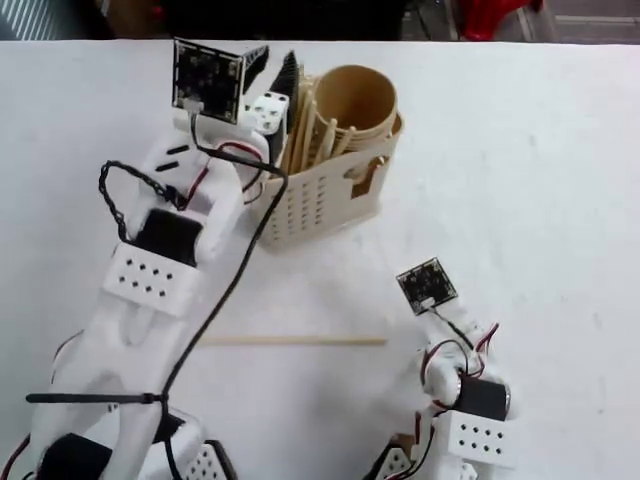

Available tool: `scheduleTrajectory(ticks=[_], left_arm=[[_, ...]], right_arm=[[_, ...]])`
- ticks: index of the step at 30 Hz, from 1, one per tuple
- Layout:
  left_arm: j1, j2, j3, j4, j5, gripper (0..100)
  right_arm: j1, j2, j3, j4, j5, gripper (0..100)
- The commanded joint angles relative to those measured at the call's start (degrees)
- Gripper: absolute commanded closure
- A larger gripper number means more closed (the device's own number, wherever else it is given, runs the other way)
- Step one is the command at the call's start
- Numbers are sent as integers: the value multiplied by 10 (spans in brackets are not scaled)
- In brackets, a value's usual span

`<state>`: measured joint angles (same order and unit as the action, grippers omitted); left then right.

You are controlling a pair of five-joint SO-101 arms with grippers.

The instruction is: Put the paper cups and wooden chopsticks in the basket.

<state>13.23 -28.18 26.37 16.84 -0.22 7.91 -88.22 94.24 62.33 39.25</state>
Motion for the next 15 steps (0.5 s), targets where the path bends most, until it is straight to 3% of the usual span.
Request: scheduleTrajectory(ticks=[1, 5, 9, 12, 15], left_arm=[[-6, -4, -7, 1, 5, 884], [-6, -4, -7, 10, 2, 884], [-3, -26, -16, 178, -4, 884], [-6, -51, -15, 337, -115, 884], [8, -44, 21, 437, -242, 884]], right_arm=[[2, 3, -2, -9, 1, 960], [2, 3, -2, -9, 1, 960], [2, 3, -2, -9, 1, 960], [2, 3, -2, -9, 1, 960], [2, 3, -2, -9, 1, 960]])
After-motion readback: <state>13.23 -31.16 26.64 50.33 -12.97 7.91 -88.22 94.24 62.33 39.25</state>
